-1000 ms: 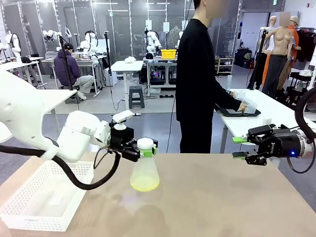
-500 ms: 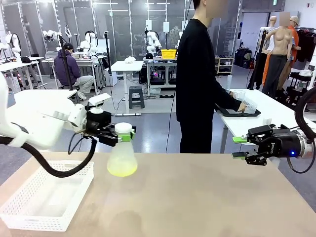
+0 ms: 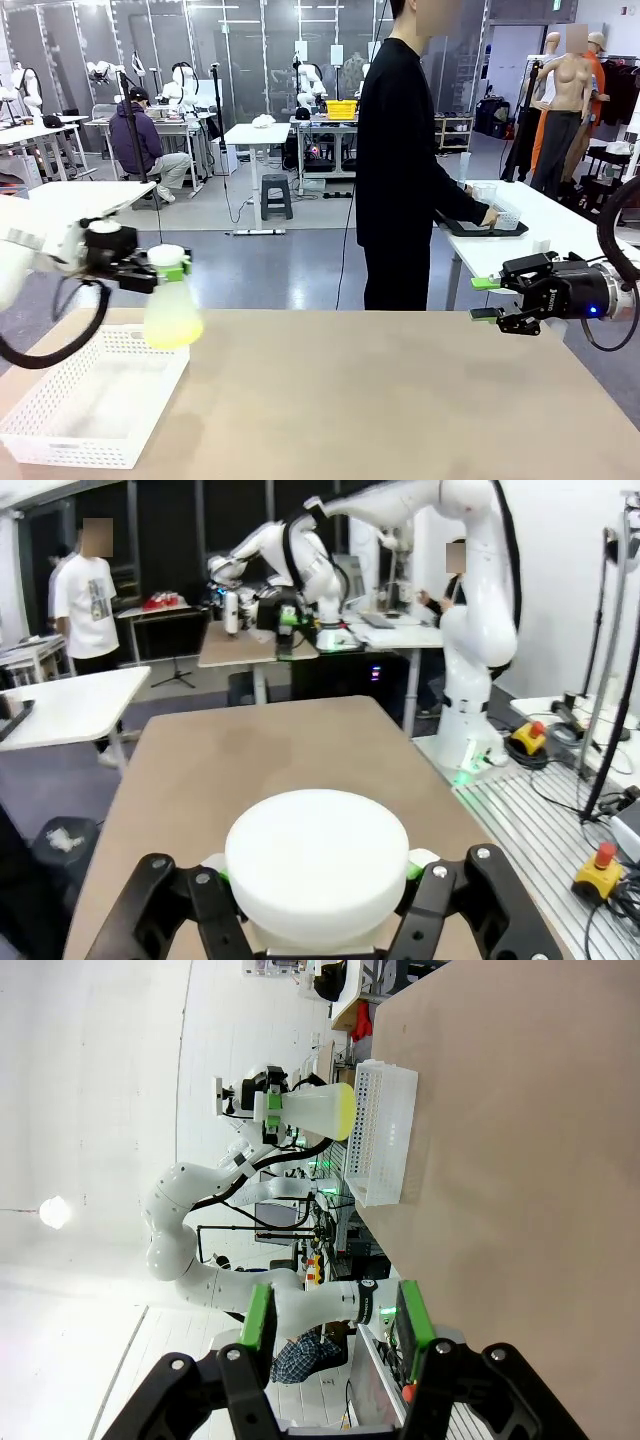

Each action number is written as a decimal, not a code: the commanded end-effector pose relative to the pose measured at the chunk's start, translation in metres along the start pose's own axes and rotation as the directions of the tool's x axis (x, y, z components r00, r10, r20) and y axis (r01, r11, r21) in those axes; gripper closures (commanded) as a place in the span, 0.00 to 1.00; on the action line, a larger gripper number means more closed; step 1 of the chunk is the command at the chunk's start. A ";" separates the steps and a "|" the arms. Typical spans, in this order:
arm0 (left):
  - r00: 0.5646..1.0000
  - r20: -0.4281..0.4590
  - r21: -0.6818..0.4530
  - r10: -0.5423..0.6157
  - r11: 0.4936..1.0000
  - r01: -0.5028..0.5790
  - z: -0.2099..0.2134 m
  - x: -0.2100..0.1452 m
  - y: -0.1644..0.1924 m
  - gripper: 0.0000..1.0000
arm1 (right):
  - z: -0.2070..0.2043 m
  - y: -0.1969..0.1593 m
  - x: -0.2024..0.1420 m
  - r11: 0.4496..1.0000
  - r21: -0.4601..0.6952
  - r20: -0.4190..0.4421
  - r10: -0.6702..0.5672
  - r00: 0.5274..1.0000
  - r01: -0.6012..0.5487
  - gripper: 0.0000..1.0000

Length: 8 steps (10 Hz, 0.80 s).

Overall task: Prepare the solutions needed for the experiment.
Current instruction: When the human places the Big flask in the center of the table, pick up the Big flask and place it in the left Organizing basket.

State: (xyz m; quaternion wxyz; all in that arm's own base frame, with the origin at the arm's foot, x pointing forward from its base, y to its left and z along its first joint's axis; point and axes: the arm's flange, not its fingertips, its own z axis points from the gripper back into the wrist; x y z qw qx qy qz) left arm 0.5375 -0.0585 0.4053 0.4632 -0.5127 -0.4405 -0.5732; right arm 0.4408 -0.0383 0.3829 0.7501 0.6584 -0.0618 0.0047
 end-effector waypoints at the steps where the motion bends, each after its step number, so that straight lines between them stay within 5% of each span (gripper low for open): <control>1: 1.000 0.018 0.063 -0.020 0.998 0.019 0.045 0.001 -0.023 0.96 | 0.000 0.001 0.001 1.000 0.005 -0.003 0.004 1.000 -0.004 0.38; 4: 1.000 0.028 0.177 -0.003 0.984 -0.002 0.115 -0.017 -0.040 0.96 | 0.000 0.001 0.001 1.000 0.005 -0.003 0.004 1.000 -0.004 0.38; 8: 0.998 0.066 0.185 -0.005 0.983 -0.008 0.129 -0.035 -0.040 0.96 | 0.000 0.001 0.001 1.000 0.005 -0.003 0.004 1.000 -0.004 0.38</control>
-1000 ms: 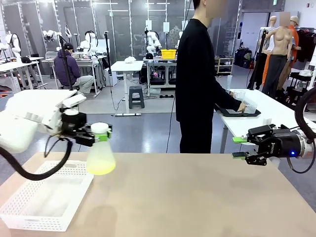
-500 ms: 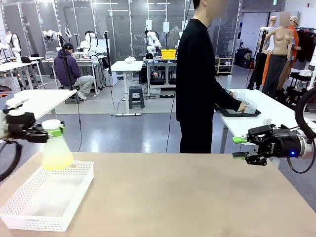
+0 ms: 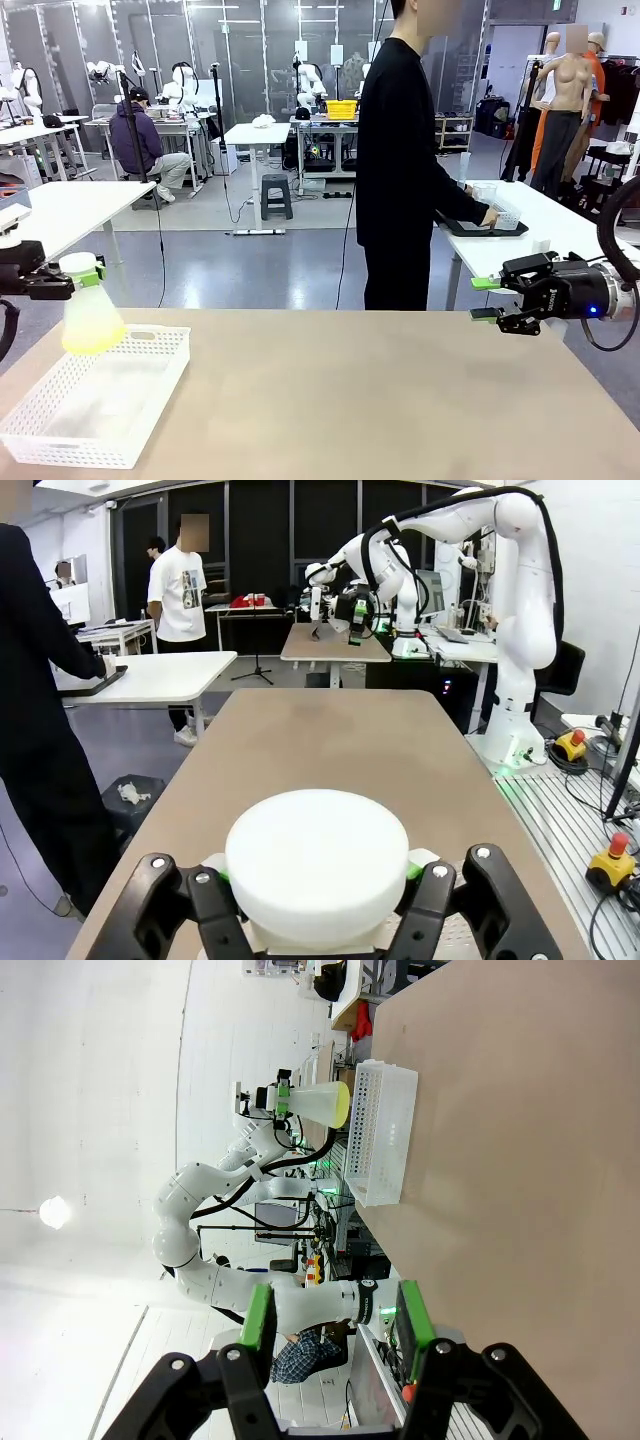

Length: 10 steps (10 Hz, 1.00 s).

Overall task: Prepare the solutions needed for the experiment.
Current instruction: When the human places the Big flask in the center of the table, pick up the Big flask and place it in the left Organizing basket.

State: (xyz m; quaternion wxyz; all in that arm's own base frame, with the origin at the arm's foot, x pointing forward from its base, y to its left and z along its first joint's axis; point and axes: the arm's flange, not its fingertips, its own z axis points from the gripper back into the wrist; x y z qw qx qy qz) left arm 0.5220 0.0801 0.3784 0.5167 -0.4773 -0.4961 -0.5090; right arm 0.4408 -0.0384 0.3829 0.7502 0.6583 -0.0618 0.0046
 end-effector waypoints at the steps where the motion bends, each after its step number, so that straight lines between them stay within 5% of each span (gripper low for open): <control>1: 0.998 0.052 -0.038 -0.029 0.999 0.031 -0.002 -0.002 0.000 0.96 | 0.000 0.001 0.001 1.000 0.005 -0.003 0.004 1.000 -0.004 0.38; 10: 0.999 0.003 -0.089 -0.054 0.995 0.054 -0.020 -0.072 0.002 0.96 | 0.000 0.001 0.001 1.000 0.005 -0.003 0.004 1.000 -0.004 0.38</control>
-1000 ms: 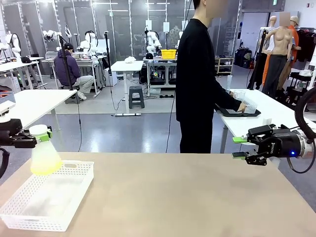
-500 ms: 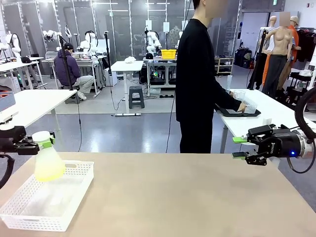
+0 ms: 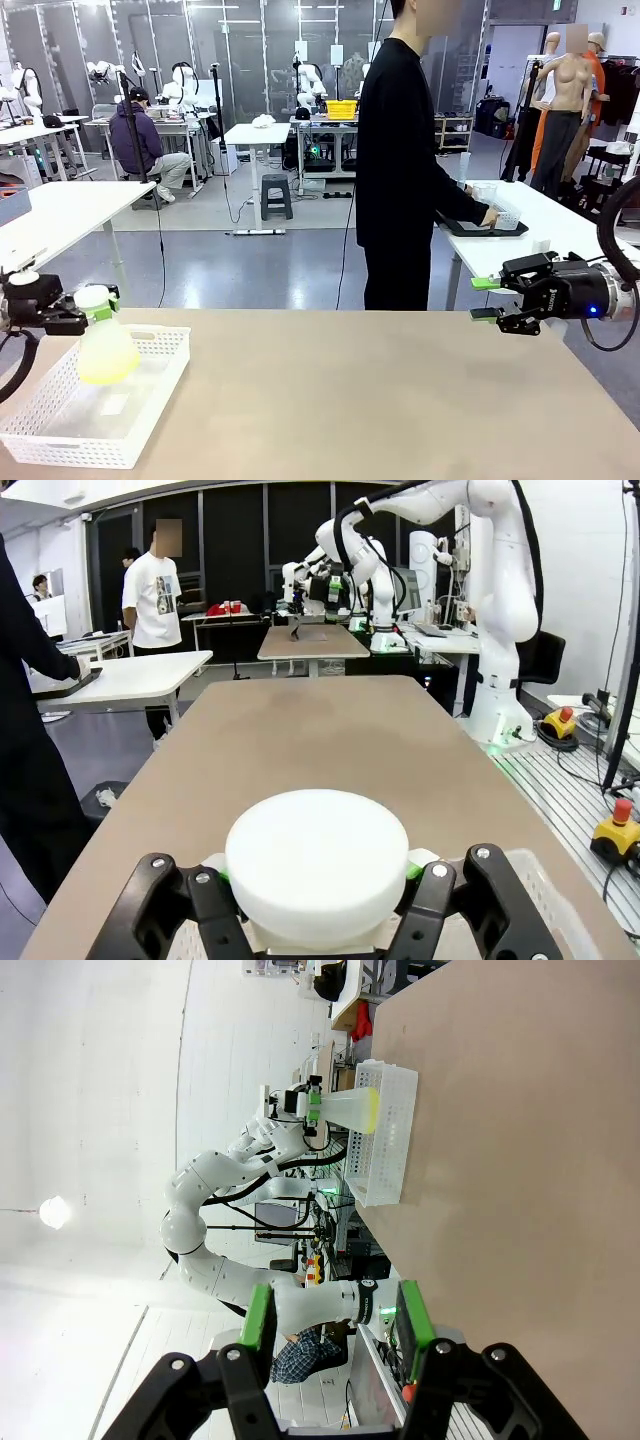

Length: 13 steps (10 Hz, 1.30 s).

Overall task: Prepare the solutions needed for the experiment.
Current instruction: When the human places the Big flask in the center of the table, pick up the Big flask and place it in the left Organizing basket.

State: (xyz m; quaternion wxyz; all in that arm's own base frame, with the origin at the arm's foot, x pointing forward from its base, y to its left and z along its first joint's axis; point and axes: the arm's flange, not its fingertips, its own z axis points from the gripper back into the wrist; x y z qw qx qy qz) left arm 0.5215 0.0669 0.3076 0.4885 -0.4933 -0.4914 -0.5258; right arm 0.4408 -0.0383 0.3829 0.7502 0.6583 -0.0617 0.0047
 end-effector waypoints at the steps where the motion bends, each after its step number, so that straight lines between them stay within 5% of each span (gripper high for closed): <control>1: 0.999 -0.044 -0.026 -0.031 0.999 0.030 -0.003 -0.010 0.003 0.96 | 0.000 0.001 0.001 1.000 0.005 -0.003 0.004 1.000 -0.004 0.38; 7: 0.999 -0.040 -0.065 0.001 0.998 -0.003 -0.011 -0.033 0.005 0.96 | 0.000 0.001 0.001 1.000 0.005 -0.003 0.004 1.000 -0.004 0.38; 8: 0.999 -0.041 -0.067 0.011 0.998 -0.014 -0.011 -0.033 0.005 0.67 | 0.000 0.001 0.001 1.000 0.005 -0.003 0.004 1.000 -0.004 0.38; 13: 0.999 -0.037 -0.074 0.019 0.997 -0.022 -0.011 -0.033 0.009 0.19 | 0.000 0.001 0.001 1.000 0.005 -0.003 0.004 1.000 -0.004 0.38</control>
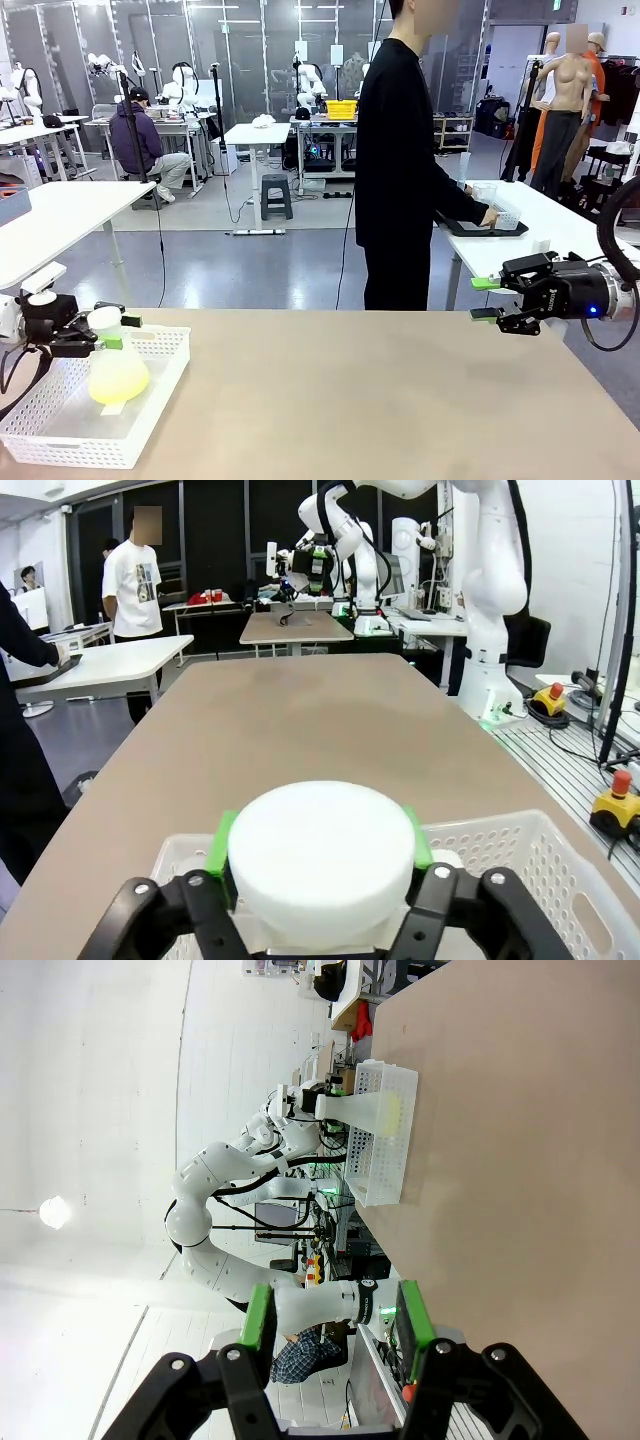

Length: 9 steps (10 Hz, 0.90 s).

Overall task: Prepare the solutions needed for the experiment.
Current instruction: When the human places the Big flask in the center of the table, pick up the Big flask and place it in the left Organizing basket.

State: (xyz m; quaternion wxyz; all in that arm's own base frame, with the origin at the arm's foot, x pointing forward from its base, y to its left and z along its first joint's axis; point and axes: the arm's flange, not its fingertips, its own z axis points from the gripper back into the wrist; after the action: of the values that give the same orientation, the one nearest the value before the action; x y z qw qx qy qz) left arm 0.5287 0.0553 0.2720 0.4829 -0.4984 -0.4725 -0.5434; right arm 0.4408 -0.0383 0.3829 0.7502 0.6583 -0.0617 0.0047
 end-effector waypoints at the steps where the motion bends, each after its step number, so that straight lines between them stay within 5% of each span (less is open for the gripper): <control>1: 0.999 -0.020 -0.014 0.025 1.000 -0.025 0.006 0.002 0.003 0.08 | 0.000 0.001 0.001 1.000 0.005 -0.003 0.004 1.000 -0.004 0.38; 2: 0.999 -0.018 -0.012 0.028 1.000 -0.028 0.009 0.001 0.003 0.00 | 0.000 0.001 0.001 1.000 0.005 -0.003 0.004 1.000 -0.004 0.38; 5: 0.996 -0.010 0.017 0.085 0.996 -0.085 0.012 -0.001 0.012 0.00 | 0.000 0.001 0.001 1.000 0.005 -0.003 0.004 1.000 -0.004 0.38; 6: 1.000 -0.005 0.013 0.012 1.000 -0.012 0.008 0.000 0.000 0.00 | 0.000 0.001 0.001 1.000 0.005 -0.003 0.004 1.000 -0.004 0.38; 9: 1.000 -0.005 0.013 0.012 1.000 -0.012 0.008 0.000 0.000 0.00 | 0.000 0.001 0.001 1.000 0.005 -0.003 0.004 1.000 -0.004 0.38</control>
State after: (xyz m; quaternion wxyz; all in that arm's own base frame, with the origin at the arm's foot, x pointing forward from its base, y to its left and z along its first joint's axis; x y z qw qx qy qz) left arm 0.5316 0.0637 0.2720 0.4959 -0.5003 -0.4672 -0.5343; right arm 0.4408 -0.0383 0.3829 0.7502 0.6583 -0.0617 0.0047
